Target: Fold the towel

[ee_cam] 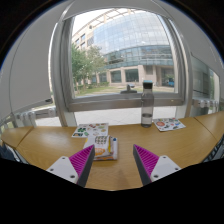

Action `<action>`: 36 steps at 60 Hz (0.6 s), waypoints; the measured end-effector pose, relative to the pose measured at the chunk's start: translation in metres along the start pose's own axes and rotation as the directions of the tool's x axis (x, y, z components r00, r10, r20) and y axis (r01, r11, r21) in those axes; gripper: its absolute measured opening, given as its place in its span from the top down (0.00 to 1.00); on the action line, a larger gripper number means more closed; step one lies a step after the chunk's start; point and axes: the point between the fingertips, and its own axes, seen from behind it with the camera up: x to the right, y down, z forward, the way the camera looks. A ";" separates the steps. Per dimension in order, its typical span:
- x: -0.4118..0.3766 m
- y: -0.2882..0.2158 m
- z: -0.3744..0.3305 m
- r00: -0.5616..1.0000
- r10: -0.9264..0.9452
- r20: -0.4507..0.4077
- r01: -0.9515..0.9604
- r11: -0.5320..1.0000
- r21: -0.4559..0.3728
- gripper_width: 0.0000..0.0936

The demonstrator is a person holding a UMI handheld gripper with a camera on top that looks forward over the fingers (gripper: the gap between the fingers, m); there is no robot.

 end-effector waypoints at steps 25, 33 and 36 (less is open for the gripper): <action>-0.031 0.029 -0.081 0.999 -0.050 -0.007 0.050 0.999 0.012 0.17; -0.029 0.029 -0.092 0.998 -0.062 -0.018 0.063 0.998 0.021 0.17; -0.027 0.030 -0.095 0.998 -0.062 -0.019 0.062 0.998 0.017 0.17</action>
